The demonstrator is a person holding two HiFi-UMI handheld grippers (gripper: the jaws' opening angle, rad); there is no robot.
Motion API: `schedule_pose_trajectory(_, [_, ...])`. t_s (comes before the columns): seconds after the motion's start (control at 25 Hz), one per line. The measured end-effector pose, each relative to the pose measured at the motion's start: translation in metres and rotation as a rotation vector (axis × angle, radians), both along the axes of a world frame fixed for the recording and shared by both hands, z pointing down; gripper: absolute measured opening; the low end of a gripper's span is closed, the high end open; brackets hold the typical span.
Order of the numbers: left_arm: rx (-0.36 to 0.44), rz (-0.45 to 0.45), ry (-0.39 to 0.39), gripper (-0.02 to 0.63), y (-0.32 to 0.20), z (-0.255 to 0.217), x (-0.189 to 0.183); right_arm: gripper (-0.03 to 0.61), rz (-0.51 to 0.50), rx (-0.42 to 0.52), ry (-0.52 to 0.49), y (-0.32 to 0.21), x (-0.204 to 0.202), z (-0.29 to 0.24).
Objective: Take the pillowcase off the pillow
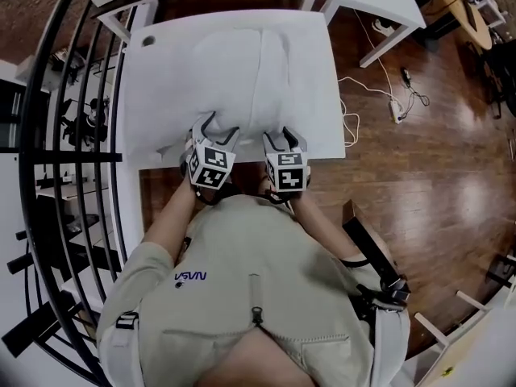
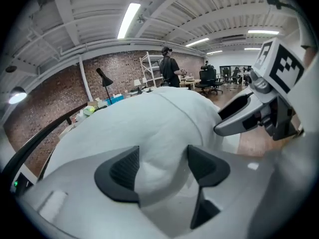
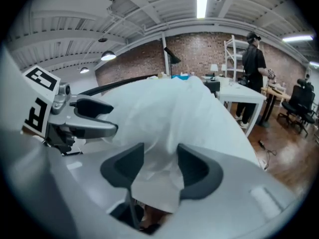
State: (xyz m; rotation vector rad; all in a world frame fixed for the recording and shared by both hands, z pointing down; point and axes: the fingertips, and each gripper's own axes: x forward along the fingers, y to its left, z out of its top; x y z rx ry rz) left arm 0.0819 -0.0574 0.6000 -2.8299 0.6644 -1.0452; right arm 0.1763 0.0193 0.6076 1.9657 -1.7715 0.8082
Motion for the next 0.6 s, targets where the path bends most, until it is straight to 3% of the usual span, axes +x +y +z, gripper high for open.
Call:
schedule_pose_trajectory(0.08, [0.032,-0.002,-0.025,0.288,-0.003,0.007,-0.001,0.217,-0.010,-0.010,0.023,-0.011,-0.003,0.004])
schedule_pose_trajectory(0.24, [0.105,-0.010,-0.052,0.152,-0.007,0.002,-0.001,0.082,0.015,-0.012,0.109,-0.016,0.001,-0.001])
schedule_pose_trajectory(0.32, [0.125,-0.019,-0.031,0.094,-0.010,-0.007,-0.002,0.054,0.025,0.005,0.138,-0.012,0.005,-0.009])
schedule_pose_trajectory(0.6, [0.153,-0.093,0.084,0.038,-0.032,-0.053,-0.002,0.034,0.041,0.084,0.254,-0.002,0.020,-0.055])
